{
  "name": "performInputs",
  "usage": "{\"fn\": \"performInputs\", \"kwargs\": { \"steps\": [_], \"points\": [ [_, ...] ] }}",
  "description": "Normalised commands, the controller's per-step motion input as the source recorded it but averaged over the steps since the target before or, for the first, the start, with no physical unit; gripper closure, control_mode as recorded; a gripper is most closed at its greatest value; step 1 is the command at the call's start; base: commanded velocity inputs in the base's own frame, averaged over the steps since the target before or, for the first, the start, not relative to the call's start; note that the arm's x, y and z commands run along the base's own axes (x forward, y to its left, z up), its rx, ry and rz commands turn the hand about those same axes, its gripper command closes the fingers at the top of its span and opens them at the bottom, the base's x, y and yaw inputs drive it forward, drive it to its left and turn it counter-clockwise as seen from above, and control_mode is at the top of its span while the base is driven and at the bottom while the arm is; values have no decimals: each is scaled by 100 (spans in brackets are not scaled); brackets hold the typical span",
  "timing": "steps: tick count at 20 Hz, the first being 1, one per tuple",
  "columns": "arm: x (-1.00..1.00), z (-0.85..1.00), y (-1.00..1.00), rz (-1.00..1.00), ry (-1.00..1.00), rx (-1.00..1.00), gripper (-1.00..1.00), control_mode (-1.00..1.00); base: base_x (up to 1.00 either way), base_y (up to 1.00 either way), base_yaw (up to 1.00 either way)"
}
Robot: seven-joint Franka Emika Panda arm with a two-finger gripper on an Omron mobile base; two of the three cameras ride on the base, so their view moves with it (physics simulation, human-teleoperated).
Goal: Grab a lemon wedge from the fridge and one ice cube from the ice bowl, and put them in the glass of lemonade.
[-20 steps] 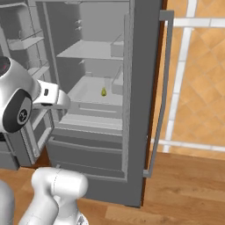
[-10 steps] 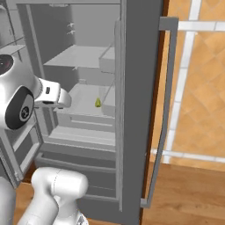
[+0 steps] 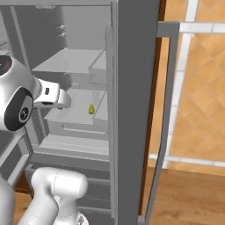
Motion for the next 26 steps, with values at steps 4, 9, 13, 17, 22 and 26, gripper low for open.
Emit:
{"fn": "performInputs", "kwargs": {
  "steps": [4,9,13,17,22,26],
  "points": [
    [0,0,0,0,0,0,-100,100,26,0,-8],
    [7,-25,0,0,0,0,-100,-100,0,0,-1],
    [41,-51,7,0,0,0,-100,-100,0,0,0],
    [61,-43,1,0,0,0,-100,-100,0,0,0],
    [64,-54,7,0,-1,0,-100,-100,0,0,0],
    [73,-71,9,0,0,0,-100,-100,0,0,0]
  ]
}}
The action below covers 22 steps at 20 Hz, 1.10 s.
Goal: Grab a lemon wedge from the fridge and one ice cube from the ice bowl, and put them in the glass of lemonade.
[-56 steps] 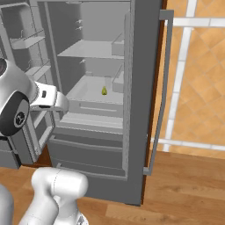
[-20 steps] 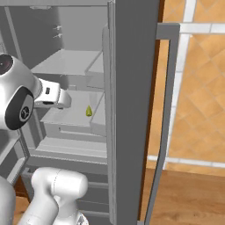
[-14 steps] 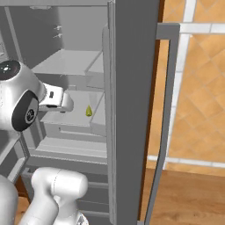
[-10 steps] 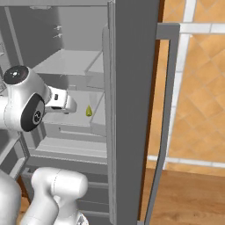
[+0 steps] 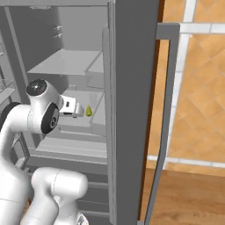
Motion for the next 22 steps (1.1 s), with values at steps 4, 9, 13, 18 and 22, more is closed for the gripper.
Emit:
{"fn": "performInputs", "kwargs": {
  "steps": [4,9,13,18,22],
  "points": [
    [65,-57,12,0,0,0,-100,-100,0,0,0],
    [42,-17,2,0,0,0,-100,-100,0,0,0],
    [57,8,0,0,0,0,-100,-100,0,0,0],
    [90,-5,5,0,0,0,-100,-100,0,0,0],
    [64,-3,6,0,2,0,-100,-100,0,0,0]
  ]
}}
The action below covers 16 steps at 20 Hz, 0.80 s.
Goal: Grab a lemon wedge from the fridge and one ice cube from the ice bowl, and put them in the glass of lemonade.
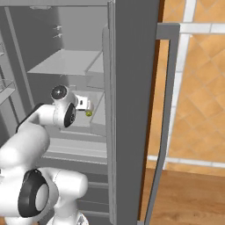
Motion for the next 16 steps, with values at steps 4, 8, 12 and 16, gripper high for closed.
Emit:
{"fn": "performInputs", "kwargs": {
  "steps": [4,8,12,16],
  "points": [
    [34,-2,1,3,5,0,-100,-100,0,0,0],
    [26,-34,0,15,8,0,-100,-100,0,0,0],
    [32,-20,-1,13,7,0,-100,-100,0,0,0],
    [44,-11,0,5,1,0,-100,-100,0,0,0]
  ]
}}
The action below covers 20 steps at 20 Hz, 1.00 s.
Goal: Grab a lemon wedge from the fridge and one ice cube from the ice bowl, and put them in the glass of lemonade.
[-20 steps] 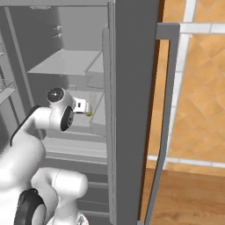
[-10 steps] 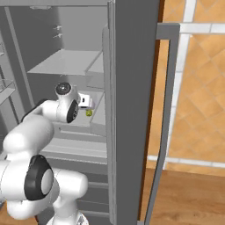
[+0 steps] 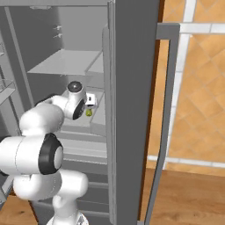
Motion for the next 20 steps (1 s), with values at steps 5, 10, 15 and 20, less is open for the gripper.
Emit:
{"fn": "performInputs", "kwargs": {
  "steps": [5,10,15,20],
  "points": [
    [37,-8,7,0,3,-2,-100,-100,0,0,0],
    [52,-34,5,0,2,-1,-100,-100,0,0,0],
    [32,-31,0,0,4,0,-100,-100,0,0,0],
    [24,-15,-7,0,6,0,-100,-100,0,0,0]
  ]
}}
